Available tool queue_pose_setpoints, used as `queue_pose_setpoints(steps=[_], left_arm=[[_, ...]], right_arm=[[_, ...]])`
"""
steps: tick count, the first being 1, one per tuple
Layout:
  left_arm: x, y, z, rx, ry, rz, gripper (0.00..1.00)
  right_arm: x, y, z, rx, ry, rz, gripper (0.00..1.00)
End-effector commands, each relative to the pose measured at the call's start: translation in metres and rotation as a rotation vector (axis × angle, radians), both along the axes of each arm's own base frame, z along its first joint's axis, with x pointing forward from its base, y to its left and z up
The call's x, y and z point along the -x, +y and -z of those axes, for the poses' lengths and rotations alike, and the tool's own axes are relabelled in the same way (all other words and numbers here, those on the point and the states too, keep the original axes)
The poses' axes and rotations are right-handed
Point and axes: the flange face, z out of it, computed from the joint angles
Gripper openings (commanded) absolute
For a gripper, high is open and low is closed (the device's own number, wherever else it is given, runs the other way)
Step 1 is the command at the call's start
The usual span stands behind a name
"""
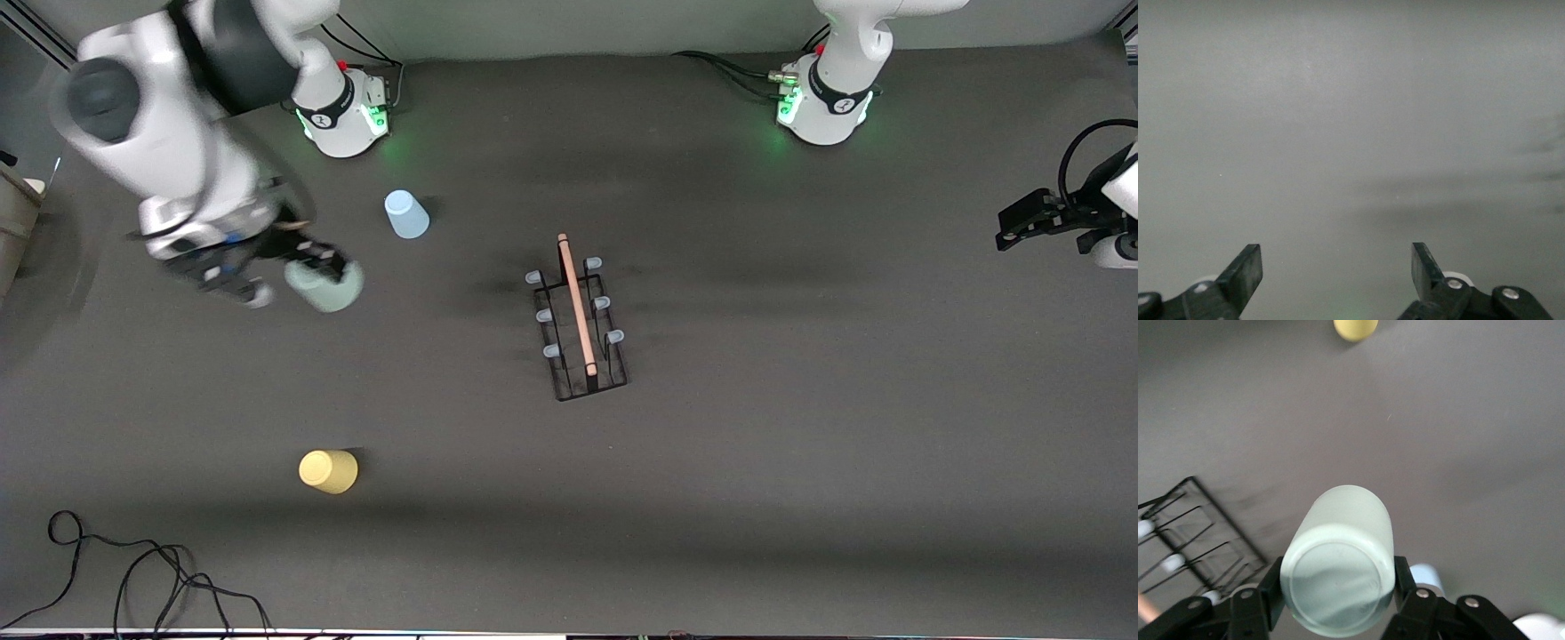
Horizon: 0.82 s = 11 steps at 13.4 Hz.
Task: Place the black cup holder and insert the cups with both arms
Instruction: 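Lift and carry the green cup to the holder with the right gripper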
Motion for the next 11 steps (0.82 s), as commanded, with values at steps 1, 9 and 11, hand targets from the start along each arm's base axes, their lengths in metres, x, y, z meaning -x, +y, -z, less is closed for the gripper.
queue_pose_setpoints(steps=[1,9,11], left_arm=[[-0.013,-0.004,-0.006,-0.004,-0.006,0.013,0.99],[-0.034,-0.012,0.008,-0.008,0.01,-0.001,0.99],[-0.035,-0.015,0.002,0.002,-0.004,-0.002,0.99]], right_arm=[[0.024,0.092,0.005,0.014,-0.003,0.19,0.38],[0.042,0.213,0.068,0.015,0.003,0.49,0.36],[0.046,0.216,0.083,0.013,0.0,0.5,0.36]])
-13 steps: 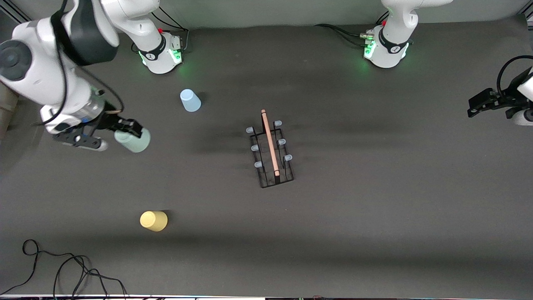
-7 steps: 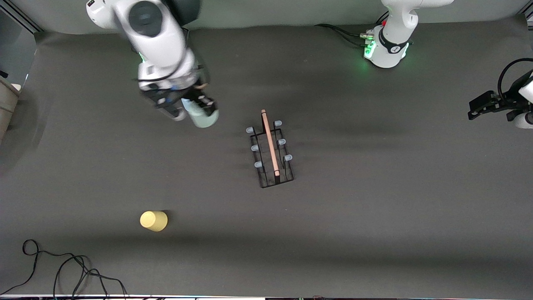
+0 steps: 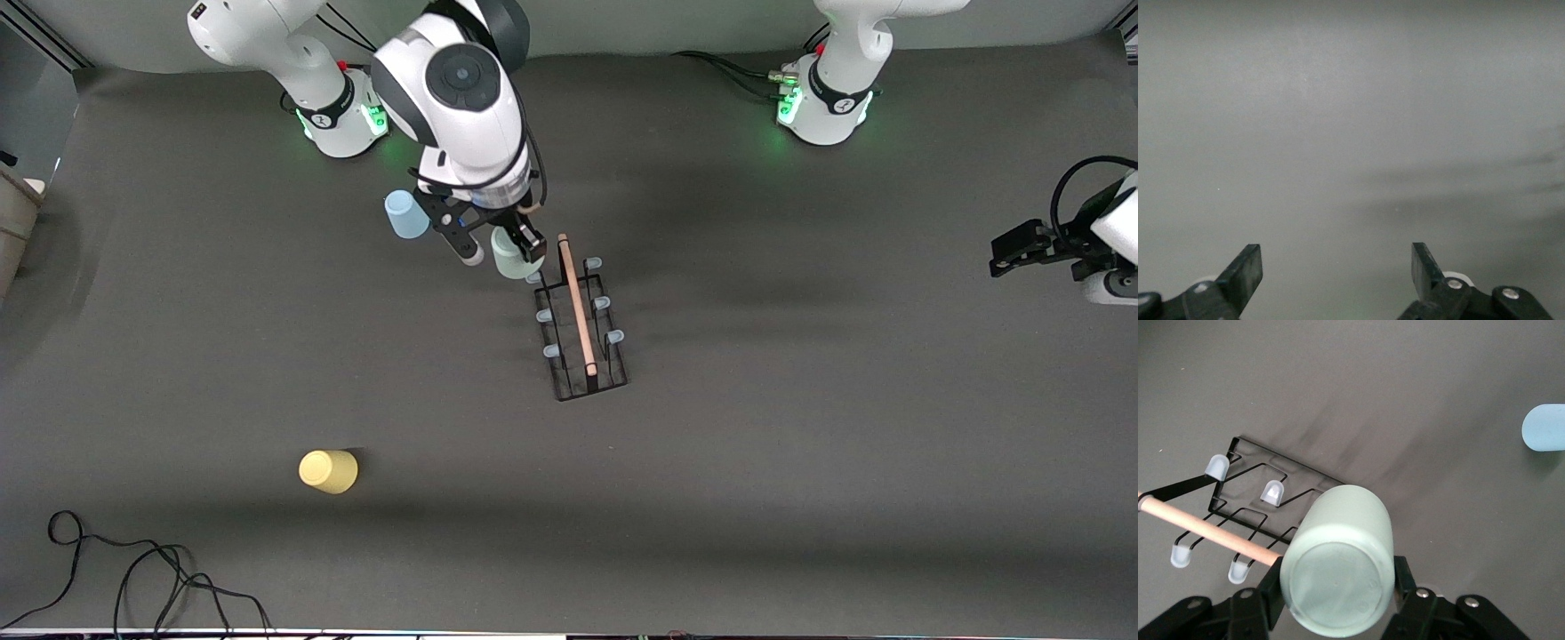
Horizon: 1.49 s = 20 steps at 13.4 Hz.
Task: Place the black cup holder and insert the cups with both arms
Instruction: 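Lower the green cup onto a holder peg and open the right gripper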
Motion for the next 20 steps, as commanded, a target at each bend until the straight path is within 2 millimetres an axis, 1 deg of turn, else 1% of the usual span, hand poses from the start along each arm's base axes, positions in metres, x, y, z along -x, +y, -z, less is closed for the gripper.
queue_pose_setpoints(steps=[1,2,3,4,6,9,11,13,14,15,16,17,18,20], left_arm=[[-0.005,-0.007,-0.008,0.009,-0.016,-0.012,0.99],[-0.007,-0.01,-0.007,0.008,-0.017,-0.009,0.99],[-0.007,-0.013,-0.004,0.01,-0.005,-0.006,0.99],[-0.005,-0.021,0.001,0.009,0.012,0.007,0.99],[-0.007,-0.016,-0.001,0.01,-0.005,0.001,0.99],[-0.007,-0.006,0.0,0.009,-0.004,-0.017,1.0],[-0.007,-0.006,-0.002,0.008,-0.008,-0.026,1.0],[-0.009,-0.008,-0.004,0.009,-0.024,-0.043,1.0],[-0.01,-0.009,-0.003,0.007,-0.029,-0.043,1.0],[-0.009,-0.008,-0.003,0.007,-0.026,-0.047,1.0],[-0.009,-0.01,-0.004,0.008,-0.027,-0.044,1.0],[-0.01,-0.009,-0.005,0.008,-0.036,-0.044,1.0],[-0.011,-0.007,-0.005,0.007,-0.042,-0.046,1.0],[-0.012,-0.013,-0.001,0.007,-0.041,-0.039,1.0]], right_arm=[[0.001,0.005,0.016,-0.024,-0.009,0.045,0.36],[0.008,0.01,0.025,-0.029,-0.015,0.034,0.36],[0.009,0.011,0.035,-0.028,-0.015,0.033,0.36],[0.009,0.011,0.043,-0.031,-0.02,0.036,0.36],[0.006,0.014,0.06,-0.03,-0.03,0.043,0.36],[0.004,0.014,0.078,-0.021,-0.032,0.042,0.36],[0.009,0.007,0.105,-0.036,-0.05,0.045,0.36],[0.011,0.006,0.119,-0.031,-0.047,0.044,0.36],[0.011,0.006,0.121,-0.03,-0.046,0.044,0.44],[0.01,0.007,0.124,-0.026,-0.043,0.044,0.81],[0.008,0.007,0.118,-0.029,-0.046,0.047,0.95],[0.003,0.008,0.104,-0.04,-0.057,0.046,1.0],[-0.002,0.009,0.088,-0.026,-0.041,0.048,1.0],[-0.013,0.013,0.045,0.004,-0.009,0.033,1.0]])
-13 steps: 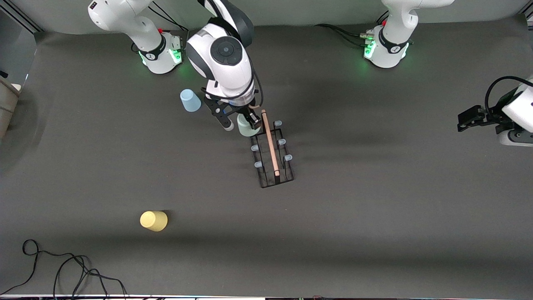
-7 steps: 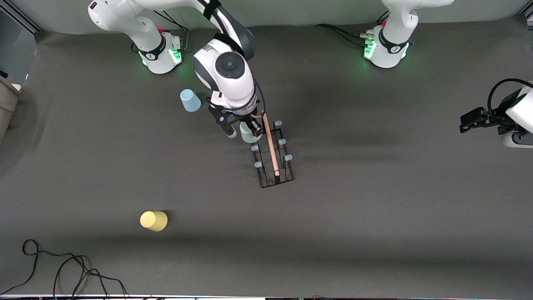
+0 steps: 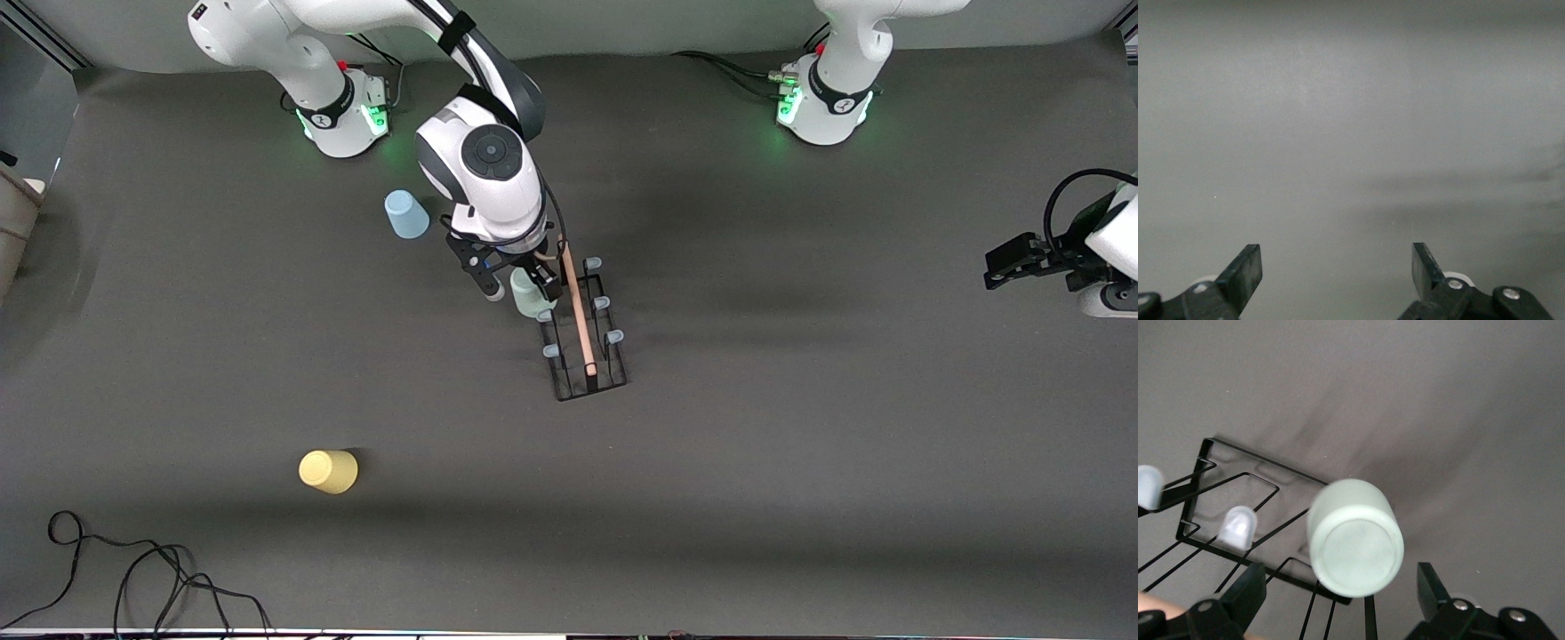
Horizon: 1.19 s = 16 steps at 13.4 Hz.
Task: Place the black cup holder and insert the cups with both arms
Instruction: 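Lower the green cup onto a holder peg and open the right gripper, then move the right gripper to the yellow cup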
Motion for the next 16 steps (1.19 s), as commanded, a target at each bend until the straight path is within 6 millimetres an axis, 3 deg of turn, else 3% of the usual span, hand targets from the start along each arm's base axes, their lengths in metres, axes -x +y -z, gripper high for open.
queue_pose_setpoints(steps=[1,3,5,9,11,12,13,16], left_arm=[[-0.005,-0.007,0.005,0.007,0.003,-0.01,1.0],[-0.005,-0.006,0.005,0.007,0.001,-0.011,1.0],[-0.005,-0.009,0.005,0.007,0.001,-0.014,1.0],[-0.004,-0.014,0.007,0.007,0.018,-0.028,1.0],[-0.003,-0.015,0.007,0.005,0.022,-0.027,1.0],[-0.003,-0.015,0.007,0.005,0.021,-0.027,1.0],[-0.003,-0.015,0.007,0.005,0.022,-0.027,1.0],[-0.002,-0.021,0.008,0.005,0.025,-0.031,1.0]], right_arm=[[-0.022,-0.002,-0.074,0.022,0.019,-0.009,1.0],[-0.05,-0.031,-0.114,0.044,0.038,-0.09,1.0],[-0.081,-0.075,-0.138,0.061,0.041,-0.262,1.0],[-0.145,-0.213,-0.157,0.101,0.051,-0.658,1.0],[-0.169,-0.282,-0.161,0.107,0.055,-0.787,1.0],[-0.181,-0.326,-0.161,0.072,0.055,-0.817,1.0],[-0.193,-0.354,-0.161,0.032,0.032,-0.864,1.0],[-0.224,-0.381,-0.148,0.047,0.024,-0.921,1.0]])
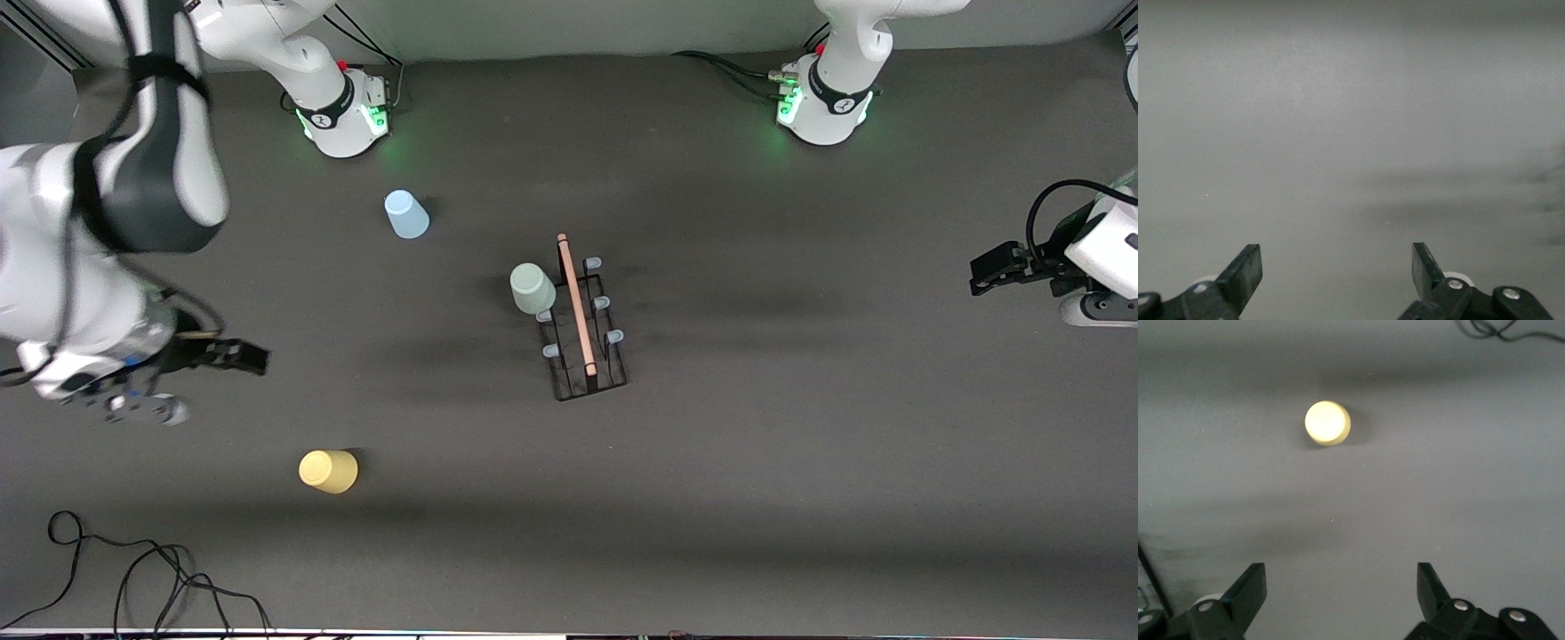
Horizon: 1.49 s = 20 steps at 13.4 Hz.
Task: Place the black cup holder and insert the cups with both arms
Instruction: 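Move the right gripper to the yellow cup, then grasp the yellow cup with the right gripper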
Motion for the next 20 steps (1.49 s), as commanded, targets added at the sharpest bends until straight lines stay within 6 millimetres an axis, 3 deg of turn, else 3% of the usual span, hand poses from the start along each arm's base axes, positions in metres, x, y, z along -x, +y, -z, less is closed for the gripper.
queue_pose_setpoints(steps=[1,3,6,12,18,19,20], left_arm=[[0.001,-0.011,-0.002,0.004,0.009,-0.038,1.0],[0.001,-0.013,0.001,-0.002,0.014,-0.036,1.0],[0.001,-0.019,-0.001,-0.002,0.008,-0.037,1.0],[0.0,-0.019,-0.005,0.0,-0.001,-0.04,1.0],[-0.006,-0.021,0.002,0.001,-0.005,-0.023,1.0],[-0.006,-0.022,0.003,0.002,-0.004,-0.023,1.0],[-0.007,-0.022,0.005,0.003,-0.002,-0.028,1.0]], right_arm=[[-0.028,0.01,0.017,0.009,-0.016,-0.048,1.0],[-0.045,0.018,0.053,-0.026,-0.051,-0.08,1.0],[-0.072,0.008,0.117,-0.015,-0.103,-0.115,1.0],[-0.089,0.009,0.222,-0.04,-0.126,-0.149,1.0],[-0.086,0.02,0.265,-0.047,-0.103,-0.166,1.0],[-0.086,0.017,0.266,-0.05,-0.102,-0.162,0.94],[-0.087,0.013,0.265,-0.052,-0.101,-0.157,0.72]])
